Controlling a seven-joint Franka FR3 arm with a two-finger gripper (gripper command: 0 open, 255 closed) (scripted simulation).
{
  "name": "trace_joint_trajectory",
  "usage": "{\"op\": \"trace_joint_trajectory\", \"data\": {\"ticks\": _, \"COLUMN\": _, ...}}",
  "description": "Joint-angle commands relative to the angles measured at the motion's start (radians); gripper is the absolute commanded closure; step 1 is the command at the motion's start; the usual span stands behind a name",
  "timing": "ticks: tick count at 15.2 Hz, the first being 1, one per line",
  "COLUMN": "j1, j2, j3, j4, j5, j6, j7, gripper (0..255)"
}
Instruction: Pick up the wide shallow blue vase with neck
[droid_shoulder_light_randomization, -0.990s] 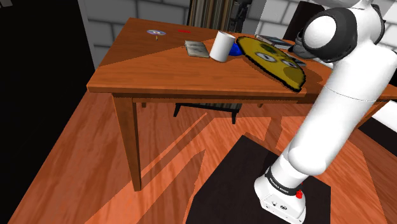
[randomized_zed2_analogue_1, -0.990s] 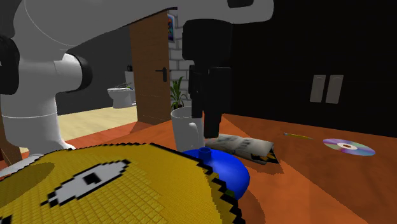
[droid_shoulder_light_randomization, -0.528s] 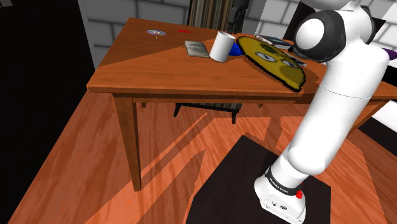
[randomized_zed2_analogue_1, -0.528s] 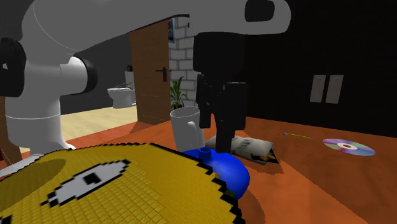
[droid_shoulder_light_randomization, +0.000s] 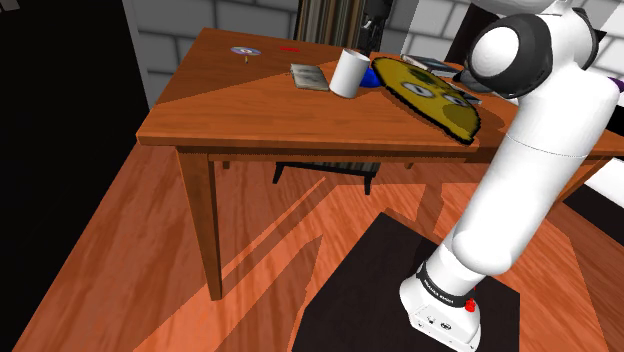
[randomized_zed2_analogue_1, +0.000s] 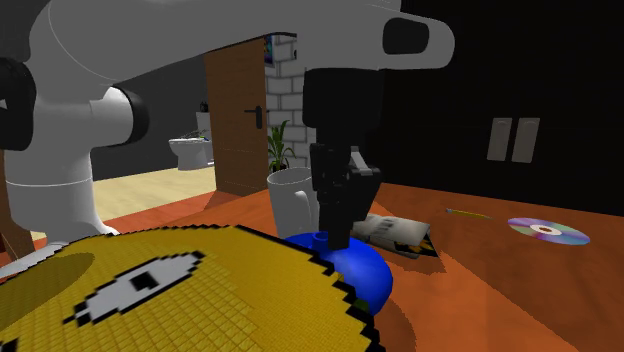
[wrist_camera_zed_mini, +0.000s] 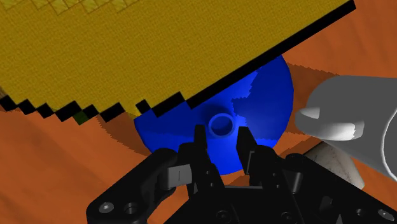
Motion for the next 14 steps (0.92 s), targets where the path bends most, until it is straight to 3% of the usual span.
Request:
{"op": "trace_joint_trajectory", "data": {"ticks": 1, "j1": -0.001, "j2": 0.002, "j3": -0.001, "j4": -0.002, "j5": -0.001, "j6": 0.0, "j7": 0.0, "gripper": 255}}
{"op": "trace_joint_trajectory", "data": {"ticks": 5, "j1": 0.0, "j2": 0.002, "j3": 0.0, "j4": 0.001, "j5": -0.001, "j6": -0.003, "j7": 0.002, "gripper": 255}}
{"op": "trace_joint_trajectory", "data": {"ticks": 14, "j1": -0.047, "j2": 0.115, "j3": -0.012, "j4": 0.288, "j5": 0.052, "j6": -0.185, "j7": -0.012, "gripper": 255}}
